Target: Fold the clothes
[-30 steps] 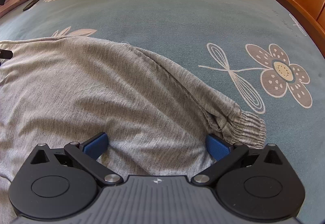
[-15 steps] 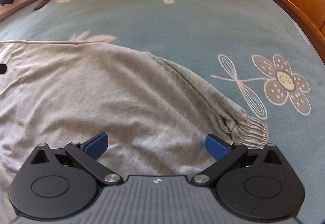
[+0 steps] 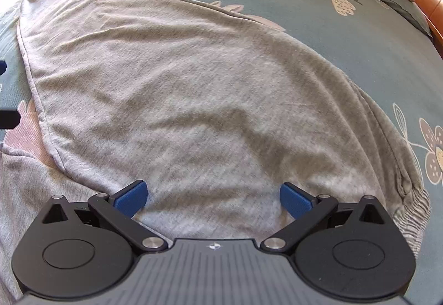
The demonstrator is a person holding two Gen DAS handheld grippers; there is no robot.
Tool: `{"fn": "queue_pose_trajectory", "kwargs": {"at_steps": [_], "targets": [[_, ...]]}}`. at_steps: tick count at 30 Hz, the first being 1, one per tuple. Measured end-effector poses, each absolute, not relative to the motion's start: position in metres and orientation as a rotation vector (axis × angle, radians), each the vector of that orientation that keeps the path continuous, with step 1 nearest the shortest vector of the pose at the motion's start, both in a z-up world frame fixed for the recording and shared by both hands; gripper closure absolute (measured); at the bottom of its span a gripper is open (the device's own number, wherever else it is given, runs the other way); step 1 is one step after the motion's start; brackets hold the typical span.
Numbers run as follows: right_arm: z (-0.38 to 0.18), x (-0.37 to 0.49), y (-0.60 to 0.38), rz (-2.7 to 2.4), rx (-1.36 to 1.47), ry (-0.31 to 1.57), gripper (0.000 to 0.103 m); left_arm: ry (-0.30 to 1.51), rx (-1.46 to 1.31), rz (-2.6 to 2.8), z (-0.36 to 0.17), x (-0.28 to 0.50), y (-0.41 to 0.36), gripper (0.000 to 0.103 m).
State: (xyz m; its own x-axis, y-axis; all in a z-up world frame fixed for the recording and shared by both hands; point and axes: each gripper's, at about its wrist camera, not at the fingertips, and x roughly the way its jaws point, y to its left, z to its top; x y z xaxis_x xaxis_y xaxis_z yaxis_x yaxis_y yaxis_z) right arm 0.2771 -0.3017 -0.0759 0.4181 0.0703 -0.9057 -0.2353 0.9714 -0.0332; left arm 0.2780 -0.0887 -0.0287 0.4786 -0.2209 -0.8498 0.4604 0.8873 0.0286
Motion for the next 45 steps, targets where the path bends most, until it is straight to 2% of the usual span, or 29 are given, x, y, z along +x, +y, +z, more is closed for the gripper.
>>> {"fn": "queue_pose_trajectory", "kwargs": {"at_steps": [8, 14, 22, 27, 32, 37, 40, 45], "targets": [[-0.074, 0.254, -0.308, 0.218, -0.199, 1.196, 0.000, 1.039, 0.305, -0.683, -0.042, 0.228, -0.123, 0.001], [-0.087, 0.251, -0.311, 0.199, -0.131, 1.211, 0.000, 1.078, 0.342, -0.595, -0.071, 0.236, -0.108, 0.001], [-0.088, 0.247, -0.313, 0.193, -0.109, 1.186, 0.000, 1.082, 0.163, -0.547, -0.034, 0.250, -0.055, 0.001], [-0.089, 0.244, -0.312, 0.180, -0.106, 1.156, 0.000, 1.211, 0.117, -0.597, -0.058, 0.234, -0.053, 0.001], [-0.089, 0.245, -0.313, 0.185, -0.106, 1.152, 0.000, 1.120, 0.158, -0.518, -0.065, 0.250, -0.040, 0.001], [-0.090, 0.245, -0.311, 0.176, -0.110, 1.149, 0.000, 1.068, 0.106, -0.441, -0.043, 0.268, -0.020, 0.001], [-0.089, 0.246, -0.311, 0.173, -0.109, 1.154, 0.000, 1.076, 0.108, -0.466, -0.031, 0.253, -0.020, 0.001], [-0.090, 0.245, -0.310, 0.169, -0.106, 1.148, 0.000, 1.168, 0.135, -0.519, -0.050, 0.229, -0.032, 0.001]]}}
